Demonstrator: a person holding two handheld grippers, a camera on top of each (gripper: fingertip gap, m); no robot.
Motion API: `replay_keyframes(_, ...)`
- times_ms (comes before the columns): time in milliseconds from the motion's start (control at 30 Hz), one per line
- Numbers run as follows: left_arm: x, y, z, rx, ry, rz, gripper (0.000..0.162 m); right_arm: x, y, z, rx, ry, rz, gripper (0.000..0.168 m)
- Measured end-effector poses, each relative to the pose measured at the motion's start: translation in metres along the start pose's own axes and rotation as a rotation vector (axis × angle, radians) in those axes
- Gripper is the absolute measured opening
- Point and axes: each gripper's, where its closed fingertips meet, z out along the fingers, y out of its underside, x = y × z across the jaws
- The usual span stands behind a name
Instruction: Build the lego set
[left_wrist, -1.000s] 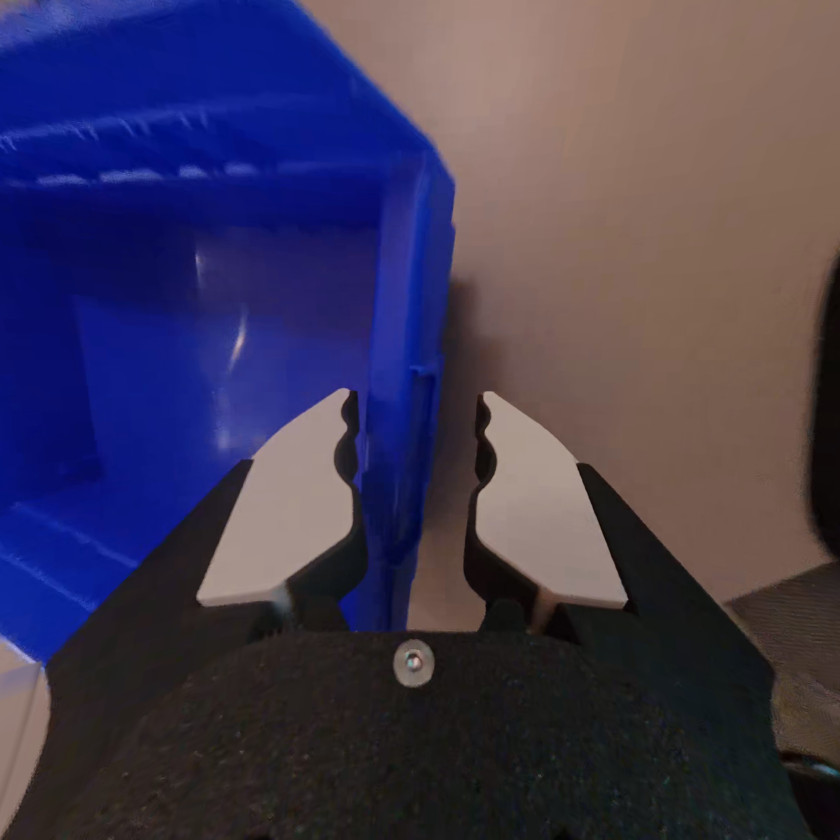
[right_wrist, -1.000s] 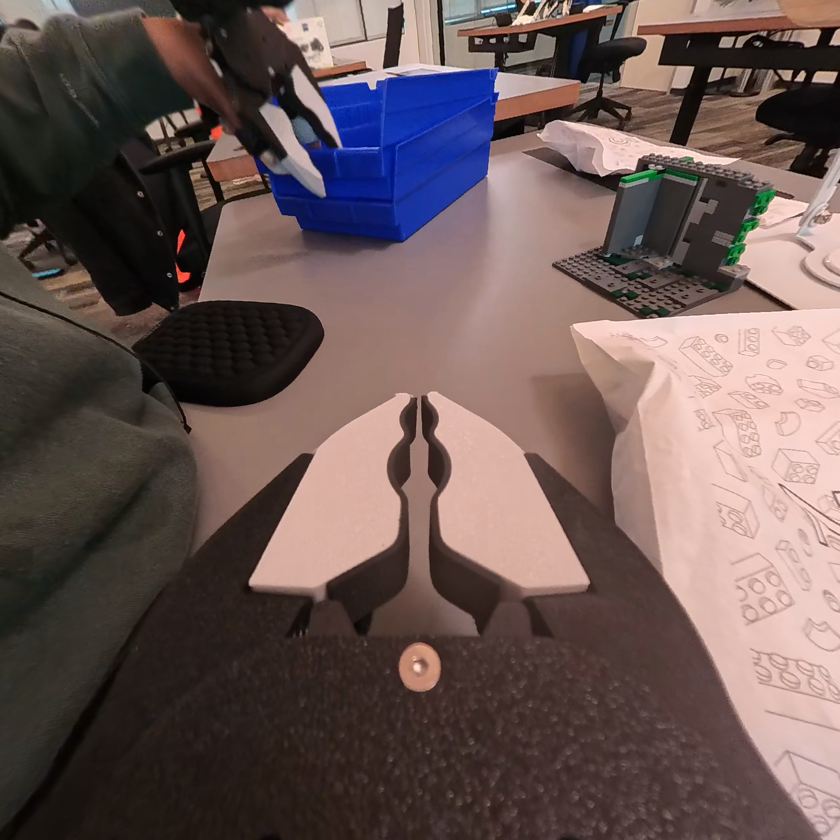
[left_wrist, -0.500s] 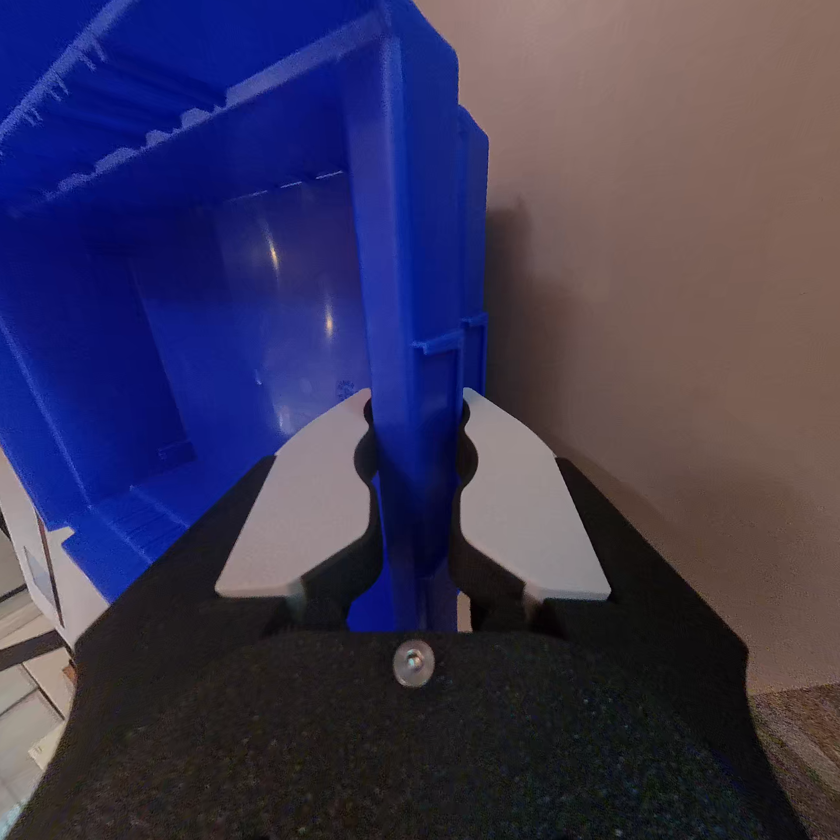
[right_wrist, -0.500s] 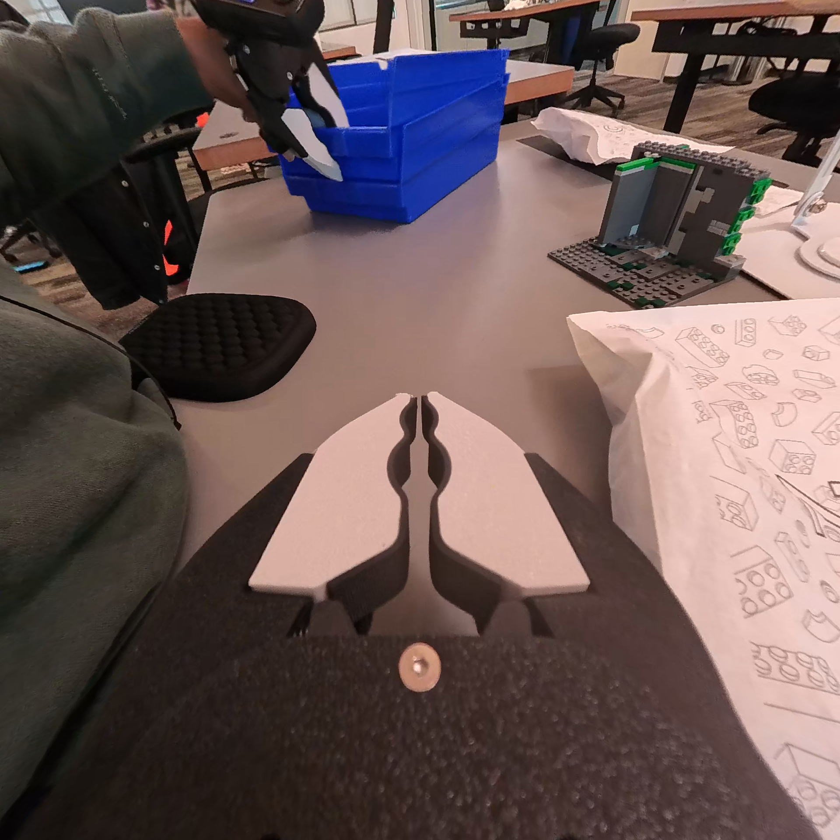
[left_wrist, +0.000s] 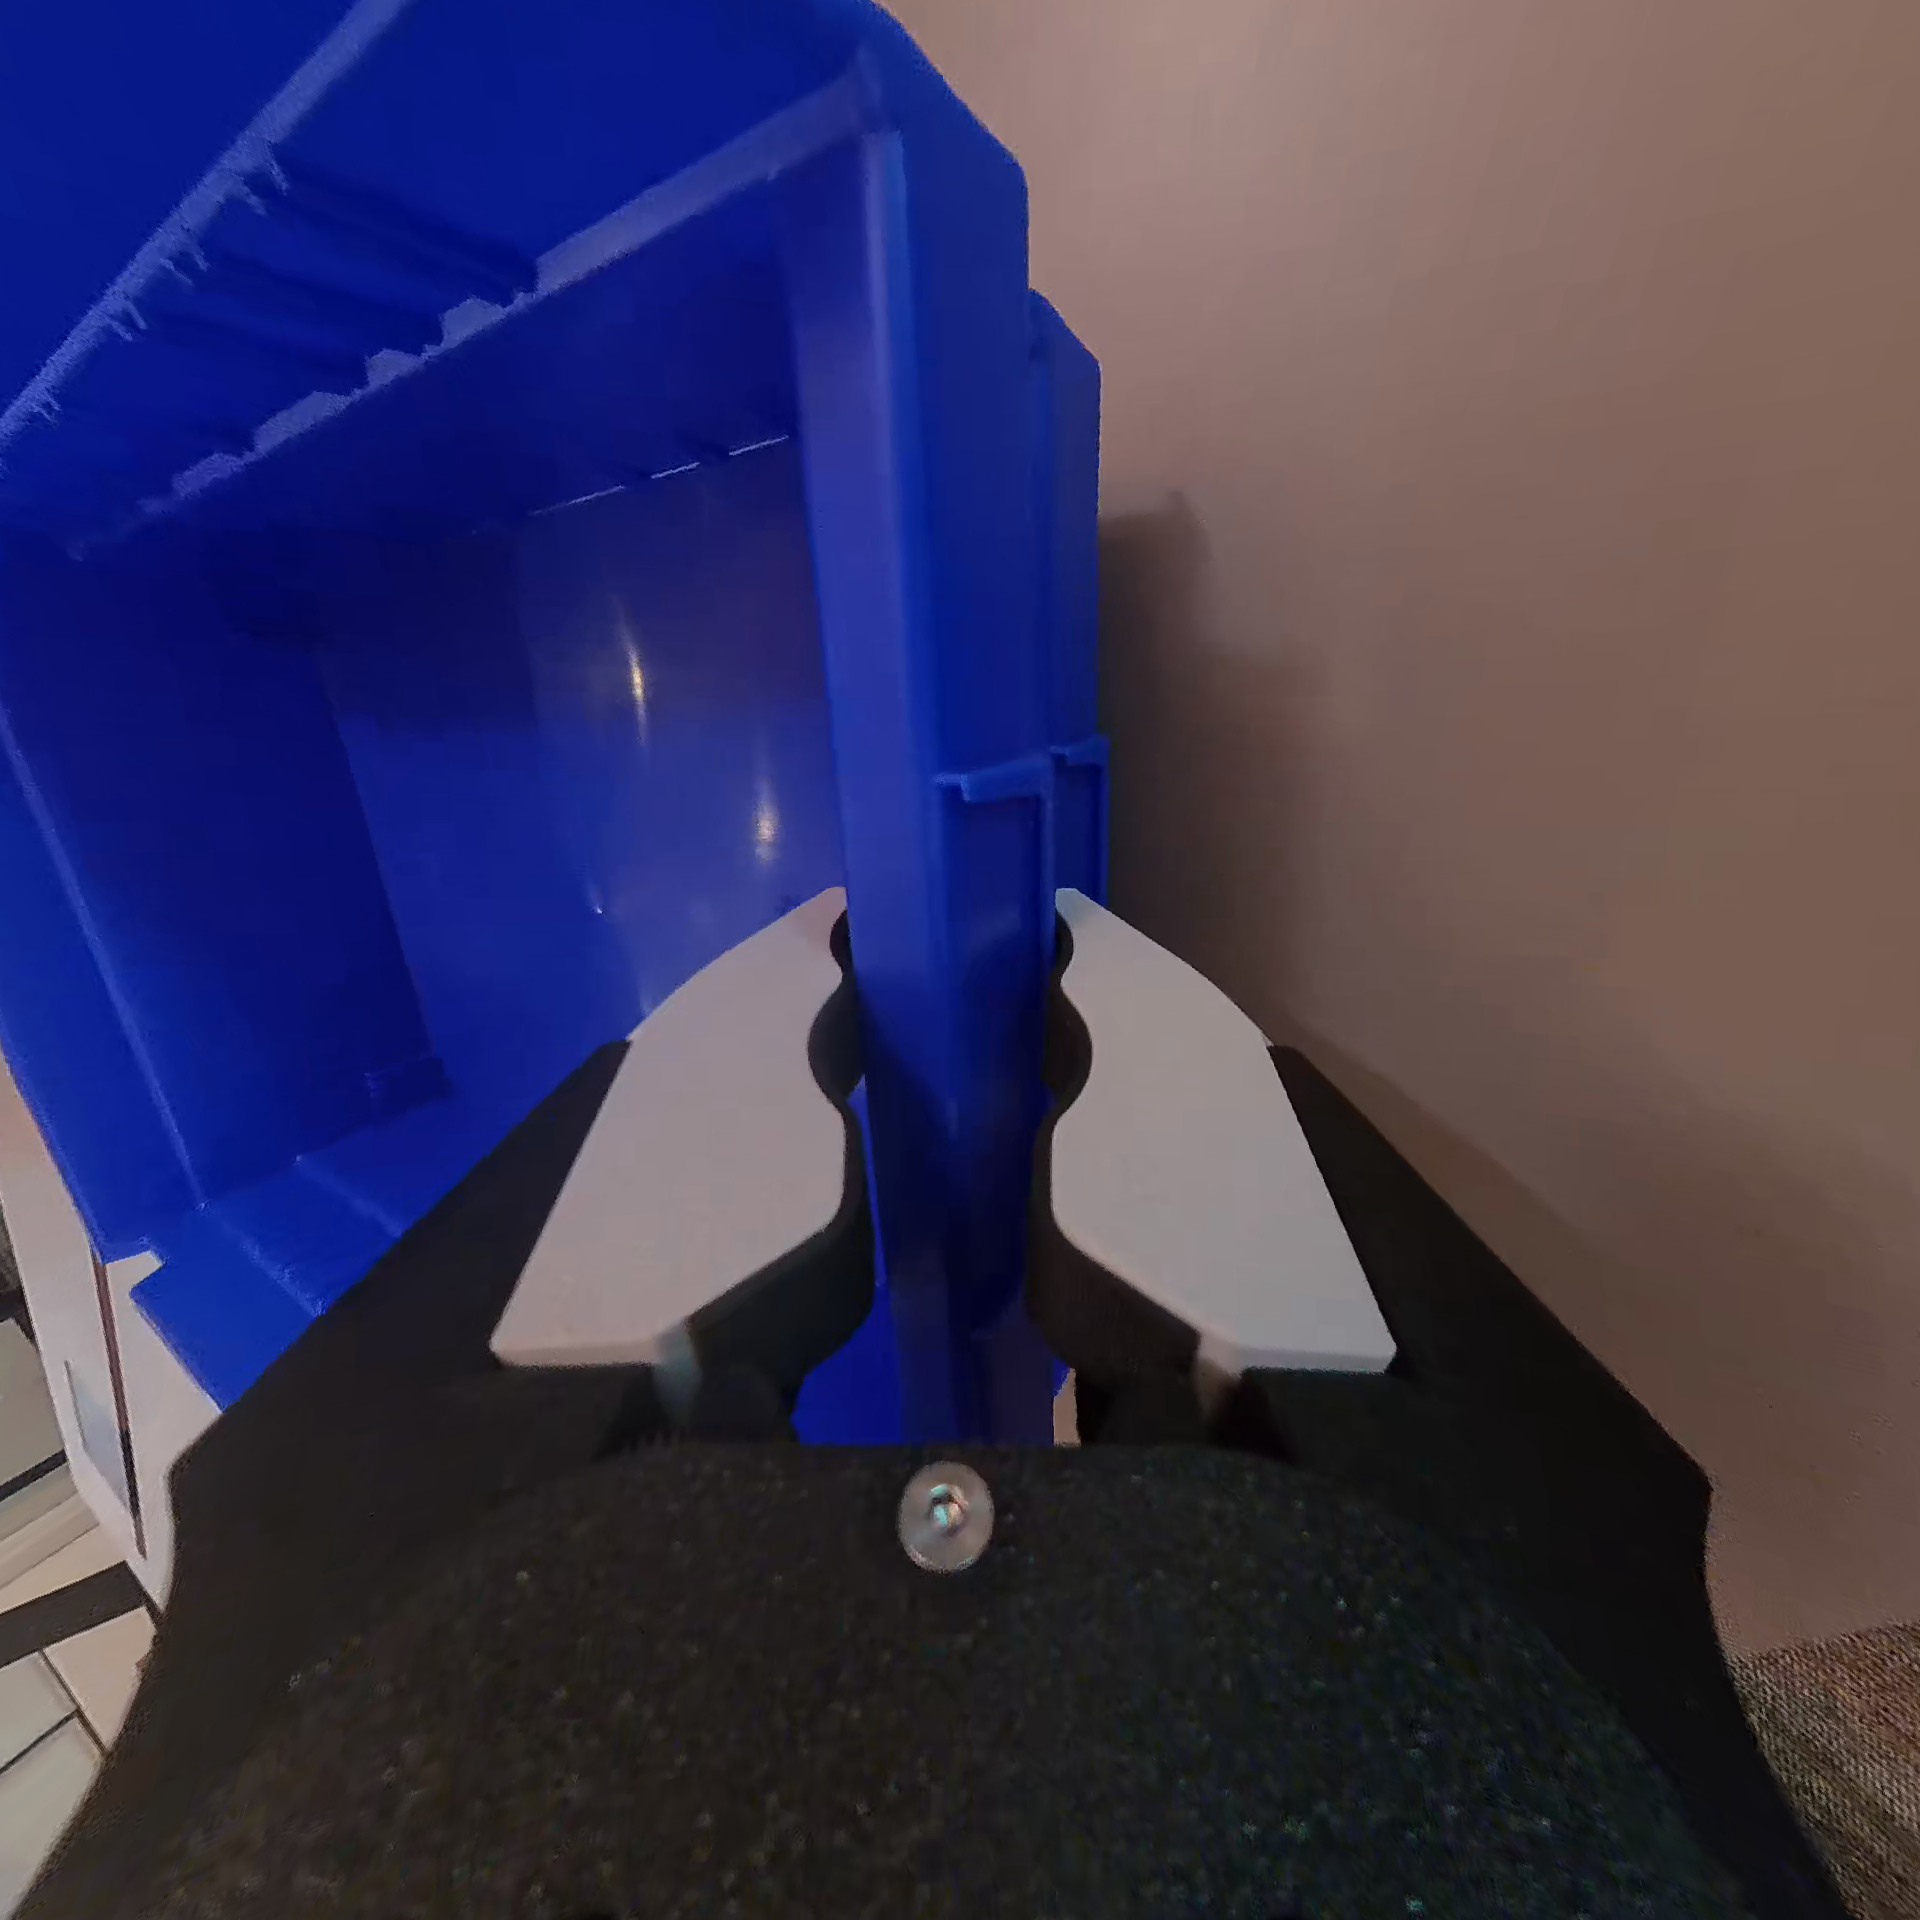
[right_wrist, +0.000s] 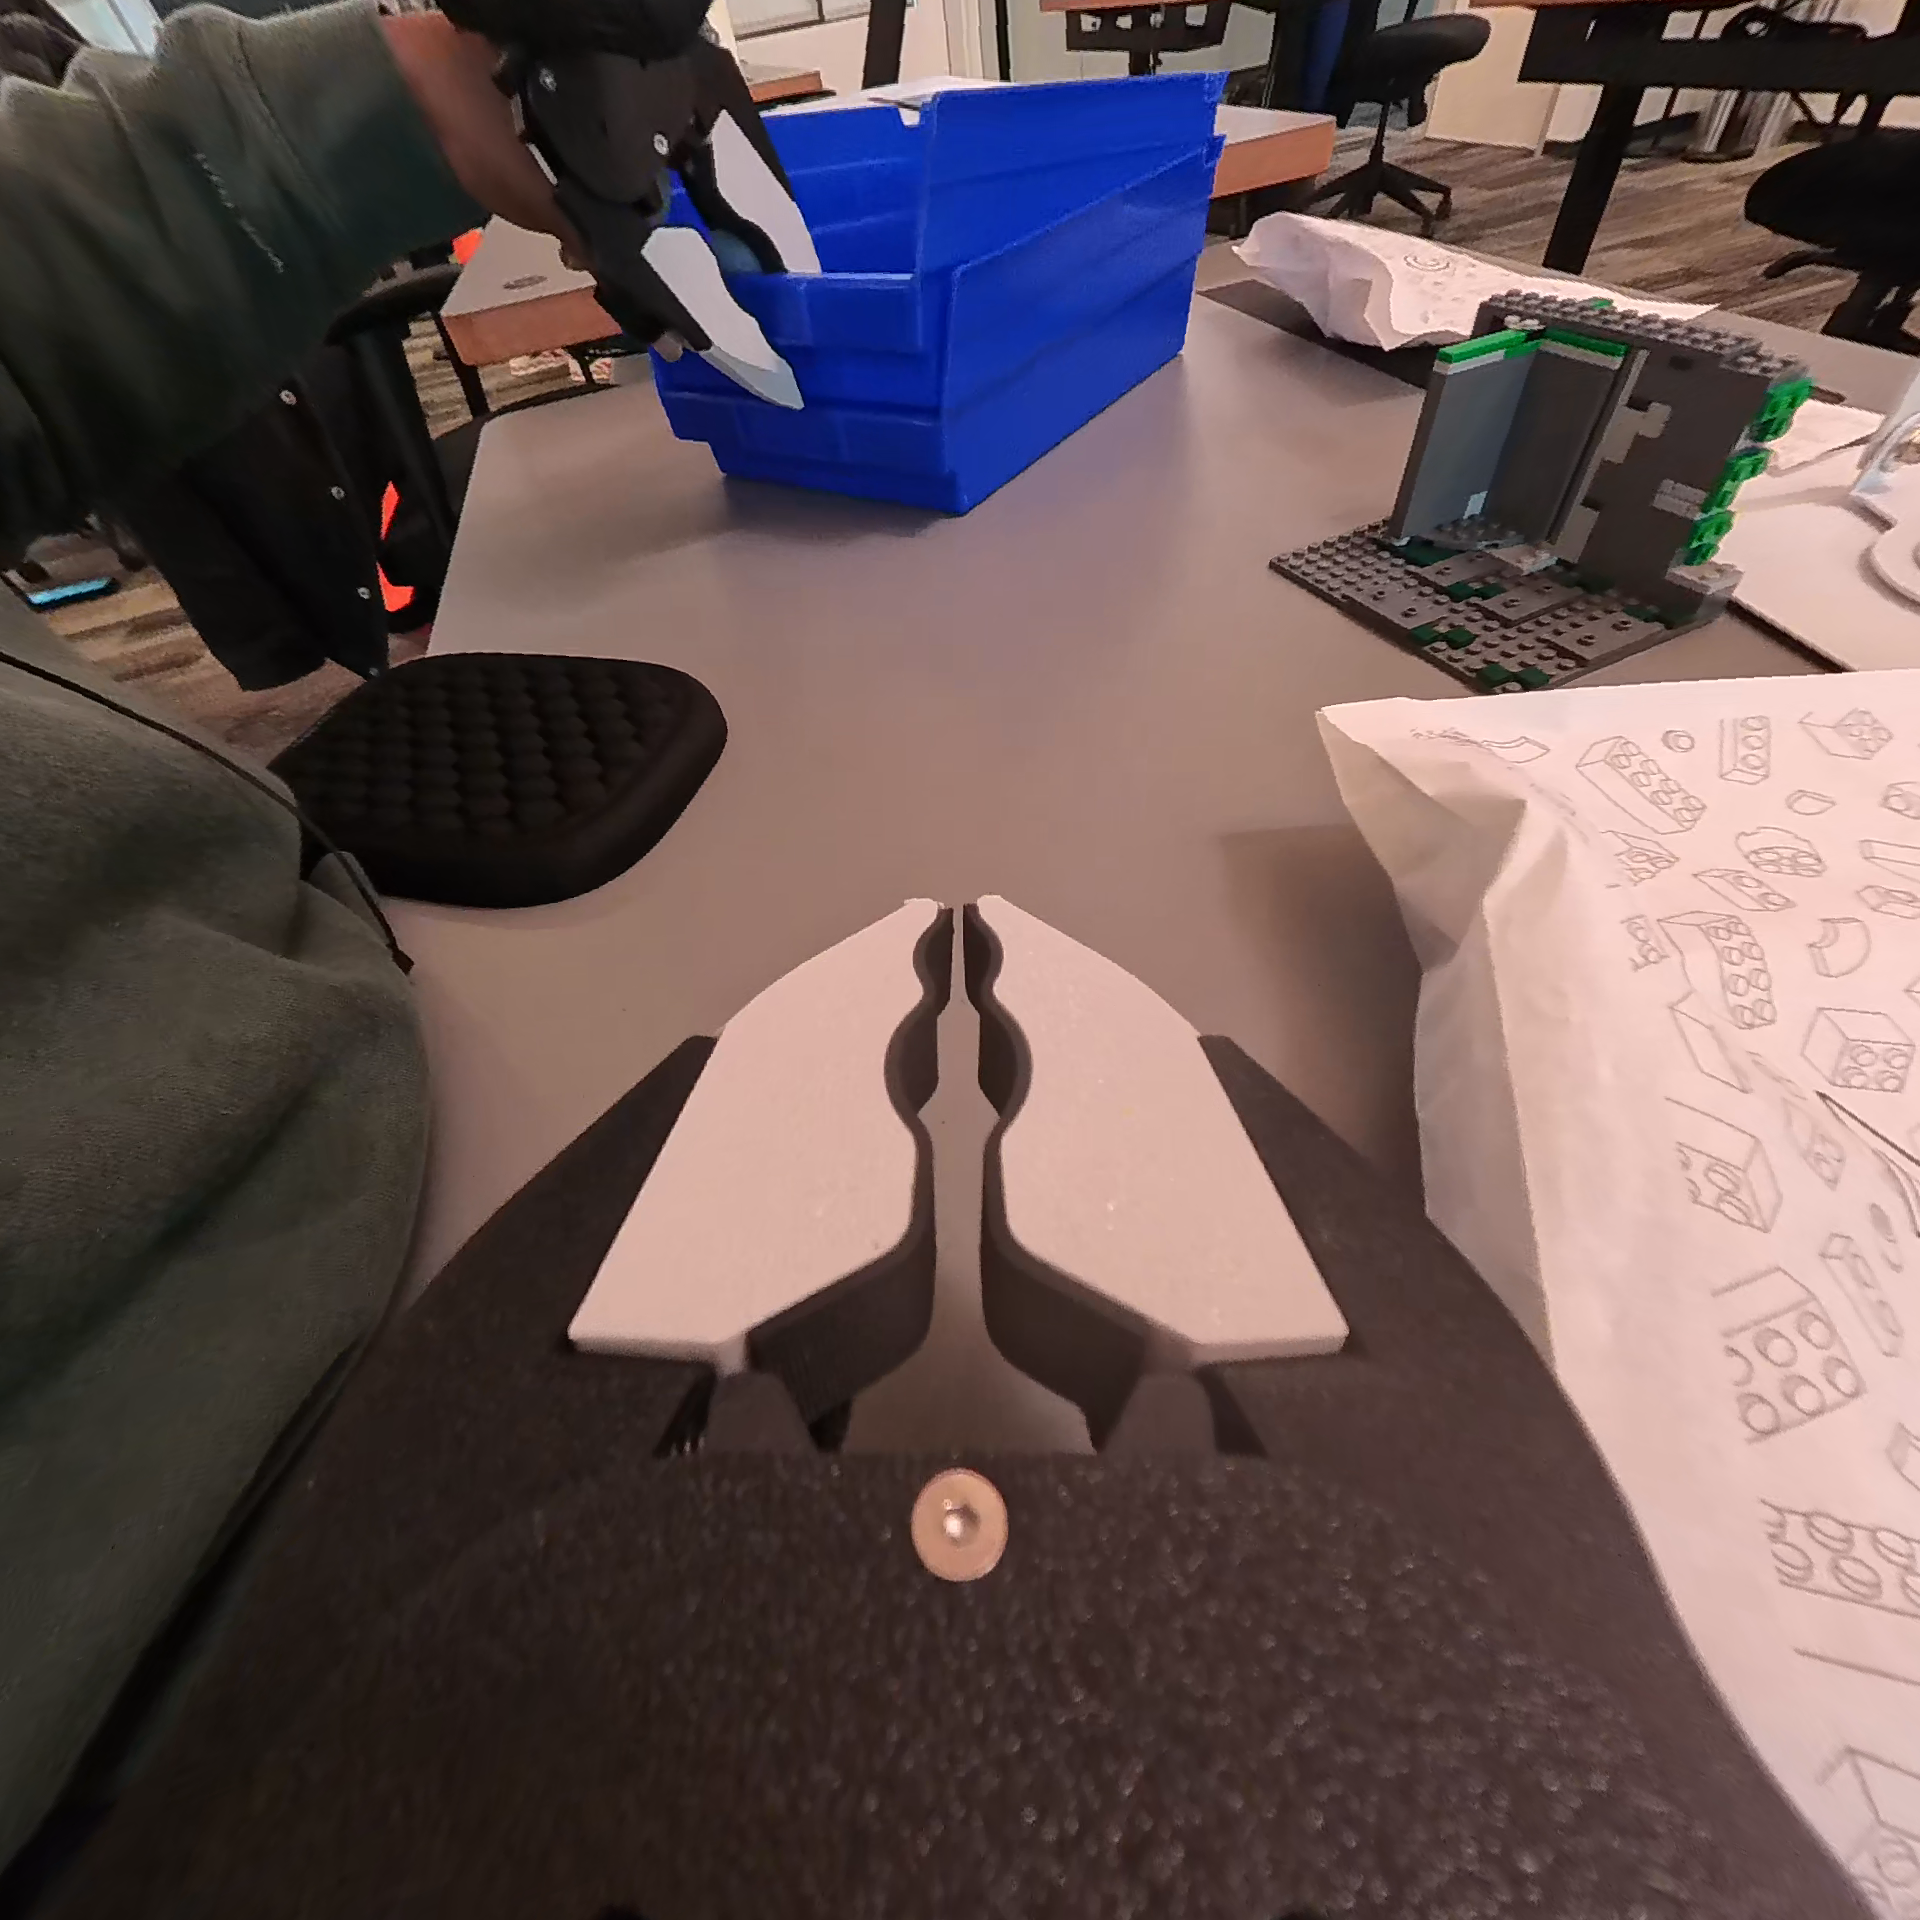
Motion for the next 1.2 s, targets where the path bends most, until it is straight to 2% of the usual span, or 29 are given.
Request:
replay_keyframes(267,-0.002,-0.002,-0.003,0.019,-0.037,-0.005,0.033,0.0,0.0,0.0,-0.001,0.006,0.0,0.002)
replay_keyframes(833,0.002,0.008,-0.007,0.045,0.006,0.013,0.031,-0.001,0.002,0.002,-0.011,0.002,-0.002,0.002)
replay_keyframes(1200,0.002,0.008,-0.008,0.082,-0.018,-0.003,0.031,-0.001,0.003,0.004,-0.016,-0.001,-0.001,0.002)
